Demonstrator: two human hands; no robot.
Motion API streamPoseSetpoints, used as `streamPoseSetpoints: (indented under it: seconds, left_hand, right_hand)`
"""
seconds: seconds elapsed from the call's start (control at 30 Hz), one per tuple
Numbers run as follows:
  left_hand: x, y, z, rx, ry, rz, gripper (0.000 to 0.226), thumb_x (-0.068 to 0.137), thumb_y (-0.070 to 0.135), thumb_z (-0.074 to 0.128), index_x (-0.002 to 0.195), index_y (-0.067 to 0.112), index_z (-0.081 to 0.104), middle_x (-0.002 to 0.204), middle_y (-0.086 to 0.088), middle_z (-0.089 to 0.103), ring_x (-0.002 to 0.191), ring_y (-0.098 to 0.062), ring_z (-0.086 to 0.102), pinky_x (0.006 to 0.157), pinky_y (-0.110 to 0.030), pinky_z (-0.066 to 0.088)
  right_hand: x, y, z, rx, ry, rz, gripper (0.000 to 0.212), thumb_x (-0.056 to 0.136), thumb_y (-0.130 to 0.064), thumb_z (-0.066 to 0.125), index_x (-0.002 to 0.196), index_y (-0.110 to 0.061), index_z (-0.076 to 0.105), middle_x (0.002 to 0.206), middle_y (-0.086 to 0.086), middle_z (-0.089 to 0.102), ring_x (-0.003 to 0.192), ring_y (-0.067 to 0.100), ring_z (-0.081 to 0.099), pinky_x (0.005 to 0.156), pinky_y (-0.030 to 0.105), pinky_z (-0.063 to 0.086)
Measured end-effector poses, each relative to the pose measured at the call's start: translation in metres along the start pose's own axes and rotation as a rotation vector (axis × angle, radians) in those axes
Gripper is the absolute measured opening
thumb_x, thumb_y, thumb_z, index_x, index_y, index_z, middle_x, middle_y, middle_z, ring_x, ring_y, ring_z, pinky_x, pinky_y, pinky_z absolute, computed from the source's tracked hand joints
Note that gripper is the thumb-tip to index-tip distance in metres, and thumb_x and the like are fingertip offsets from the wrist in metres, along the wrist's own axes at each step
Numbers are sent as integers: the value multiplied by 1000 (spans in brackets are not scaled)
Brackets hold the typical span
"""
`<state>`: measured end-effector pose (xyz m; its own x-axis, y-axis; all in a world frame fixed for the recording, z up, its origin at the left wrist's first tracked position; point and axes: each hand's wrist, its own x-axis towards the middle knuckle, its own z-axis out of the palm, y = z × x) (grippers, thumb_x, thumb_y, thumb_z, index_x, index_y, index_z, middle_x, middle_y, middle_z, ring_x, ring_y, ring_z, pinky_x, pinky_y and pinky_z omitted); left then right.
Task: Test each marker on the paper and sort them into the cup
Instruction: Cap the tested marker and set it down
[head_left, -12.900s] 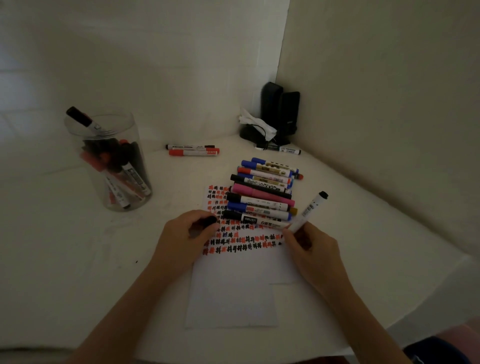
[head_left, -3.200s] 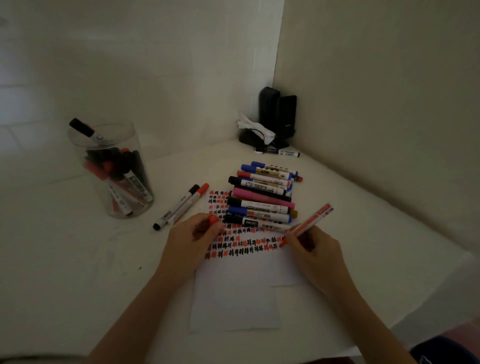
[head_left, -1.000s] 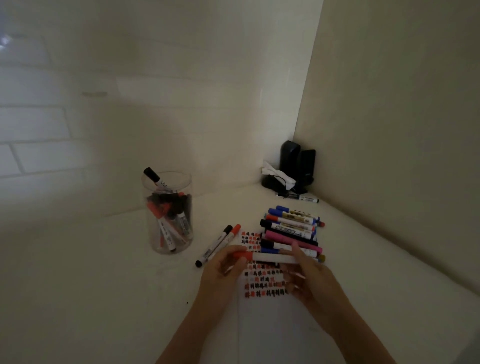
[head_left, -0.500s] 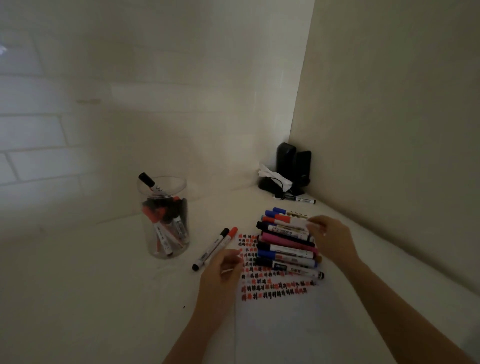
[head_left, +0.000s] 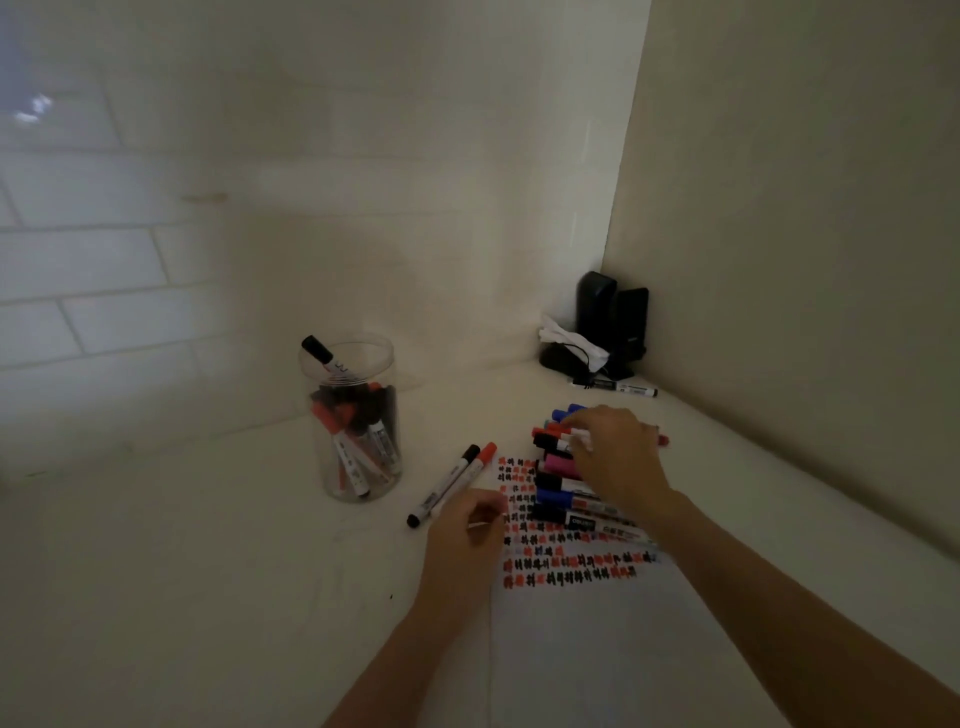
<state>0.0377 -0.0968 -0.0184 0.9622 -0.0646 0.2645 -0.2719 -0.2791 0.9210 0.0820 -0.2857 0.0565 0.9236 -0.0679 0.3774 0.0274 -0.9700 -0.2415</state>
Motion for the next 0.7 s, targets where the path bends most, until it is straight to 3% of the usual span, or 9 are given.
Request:
streamPoseSetpoints:
  seconds: [0.1, 0.2, 0.27, 0.37, 0.47, 0.57, 0.7]
  left_hand:
    - [2, 6, -3, 157, 100, 55, 23, 90, 6, 59, 100, 26, 62, 101, 16, 59, 92, 5, 57, 81, -9, 45]
    - [18, 9, -17, 454, 233, 158, 24, 84, 8, 64, 104, 21, 65, 102, 7, 60, 93, -11, 55, 87, -27, 47]
    - [28, 9, -28, 677, 199, 167, 25, 83, 14, 65, 107, 21, 65, 104, 3, 61, 95, -17, 56, 87, -34, 47]
    - [36, 7, -36, 934, 112, 114, 28, 88, 28, 58, 116, 26, 58, 111, 5, 60, 102, -18, 55, 90, -35, 45]
    - [38, 6, -37, 1153, 65, 159, 30, 93, 36, 51, 122, 28, 54, 117, 6, 60, 107, -20, 55, 92, -36, 41]
    - [40, 7, -34, 1304, 32, 244, 34, 96, 39, 47, 128, 29, 49, 124, 5, 57, 113, -20, 52, 96, -36, 35]
    - [40, 6, -23, 1336, -4, 231, 40, 98, 39, 41, 135, 24, 44, 125, 4, 58, 114, -18, 51, 99, -35, 36]
  right_hand:
    - [-29, -24, -1, 117, 17, -155, 21, 90, -28, 58, 109, -29, 68, 112, -8, 67, 107, 14, 56, 101, 43, 41]
    - [-59, -30, 5, 158, 11, -211, 19, 90, -31, 59, 106, -31, 68, 107, -13, 67, 104, 8, 56, 99, 36, 39]
    - [-76, -29, 9, 187, 20, -224, 18, 88, -30, 61, 103, -32, 69, 100, -14, 68, 96, 6, 59, 94, 36, 44]
    - [-91, -28, 6, 287, 20, -206, 19, 86, -32, 60, 102, -32, 70, 95, -15, 70, 87, 1, 61, 88, 34, 51]
    - [-96, -23, -5, 376, 45, -180, 18, 87, -25, 63, 102, -29, 72, 94, -15, 72, 82, -6, 62, 84, 17, 51]
    - [-98, -17, -15, 403, 63, -146, 19, 87, -19, 65, 102, -25, 73, 94, -13, 72, 73, -17, 53, 73, -1, 42]
    - [-101, -9, -15, 421, 45, -84, 17, 87, -19, 64, 100, -26, 73, 93, -12, 72, 72, -13, 55, 71, -1, 40]
